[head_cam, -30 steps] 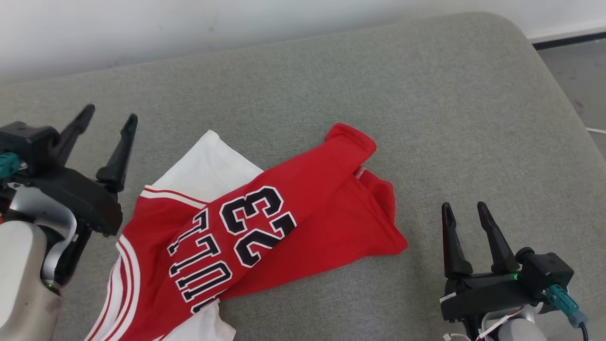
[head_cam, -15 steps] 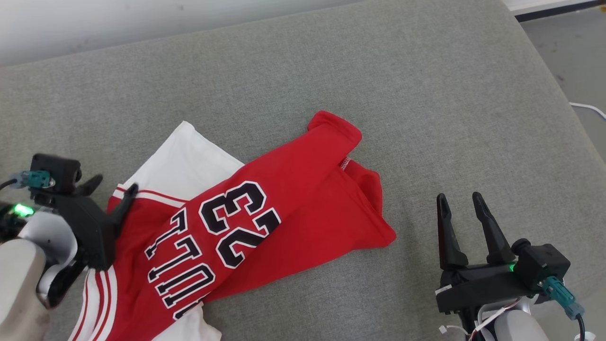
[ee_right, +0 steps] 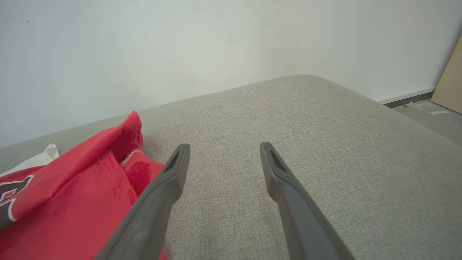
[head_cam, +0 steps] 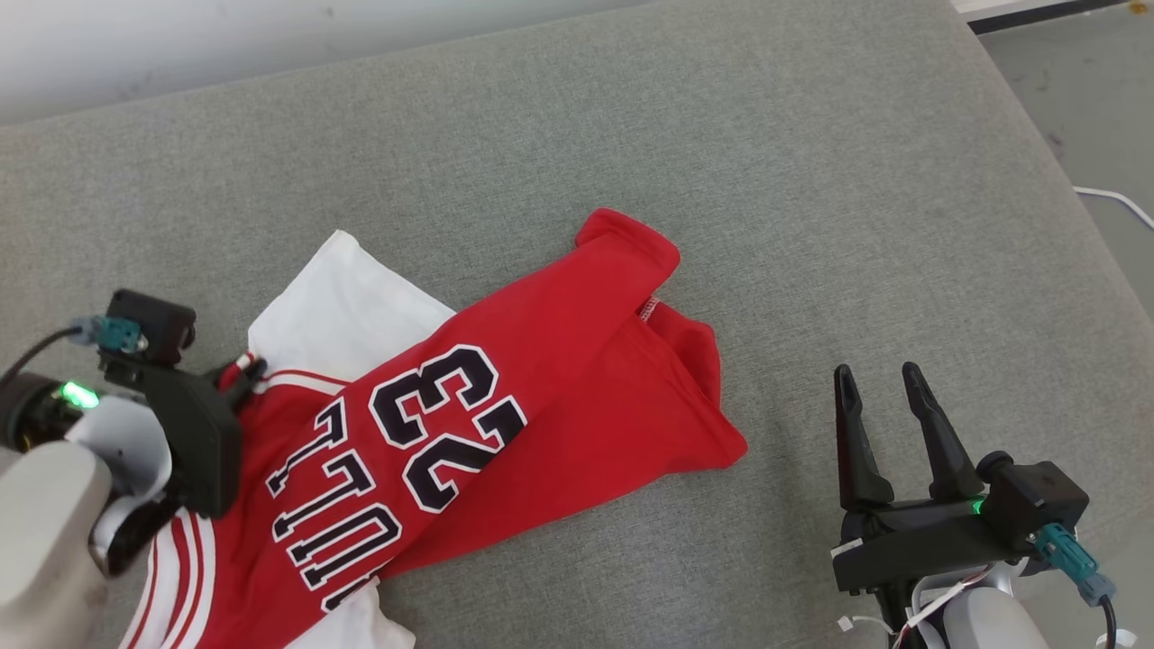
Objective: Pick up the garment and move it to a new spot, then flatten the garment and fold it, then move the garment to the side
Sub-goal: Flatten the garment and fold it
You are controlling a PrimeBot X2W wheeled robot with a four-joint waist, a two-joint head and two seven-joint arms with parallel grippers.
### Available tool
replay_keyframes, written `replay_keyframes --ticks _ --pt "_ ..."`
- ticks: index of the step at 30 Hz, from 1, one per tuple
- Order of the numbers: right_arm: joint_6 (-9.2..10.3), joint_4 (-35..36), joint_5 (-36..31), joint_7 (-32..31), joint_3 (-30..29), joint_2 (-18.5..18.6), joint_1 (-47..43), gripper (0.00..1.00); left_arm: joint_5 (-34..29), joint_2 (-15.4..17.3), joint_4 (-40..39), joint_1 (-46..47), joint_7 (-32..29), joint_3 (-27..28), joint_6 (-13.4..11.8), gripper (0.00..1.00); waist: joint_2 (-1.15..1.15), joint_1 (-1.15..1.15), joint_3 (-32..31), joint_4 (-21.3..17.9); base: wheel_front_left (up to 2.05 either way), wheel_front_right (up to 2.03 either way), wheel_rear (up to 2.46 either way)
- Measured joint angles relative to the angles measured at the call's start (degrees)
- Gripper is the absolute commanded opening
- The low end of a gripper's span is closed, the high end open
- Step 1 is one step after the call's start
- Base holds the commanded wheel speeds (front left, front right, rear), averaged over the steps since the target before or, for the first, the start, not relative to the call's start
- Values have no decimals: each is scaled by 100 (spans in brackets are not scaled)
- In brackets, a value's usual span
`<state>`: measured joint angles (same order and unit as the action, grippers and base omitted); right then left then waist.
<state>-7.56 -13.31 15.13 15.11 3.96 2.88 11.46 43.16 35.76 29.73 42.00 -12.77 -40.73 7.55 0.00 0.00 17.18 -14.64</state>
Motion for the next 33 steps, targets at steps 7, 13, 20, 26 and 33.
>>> replay_keyframes --ticks 7,13,20,26,33 --pt "0 27 -29 0 -59 0 10 100 -213 60 259 892 740 85 -5 0 0 0 39 70 0 0 0" --pt "0 26 -63 0 -38 -1 64 100 -503 12 750 1600 1660 352 -172 0 0 0 63 46 0 0 0" --pt "0 31 -80 0 -21 0 82 100 -579 -196 1580 1834 2192 331 -156 100 0 0 81 -51 0 0 0" --pt "0 21 -153 0 -58 -1 25 100 -575 -325 1992 1826 2570 325 -105 100 0 1 -11 -40 0 0 0" --pt "0 -7 -224 0 -103 -1 -52 100 -526 -436 1881 1611 2767 616 -141 100 0 0 -252 91 0 0 0"
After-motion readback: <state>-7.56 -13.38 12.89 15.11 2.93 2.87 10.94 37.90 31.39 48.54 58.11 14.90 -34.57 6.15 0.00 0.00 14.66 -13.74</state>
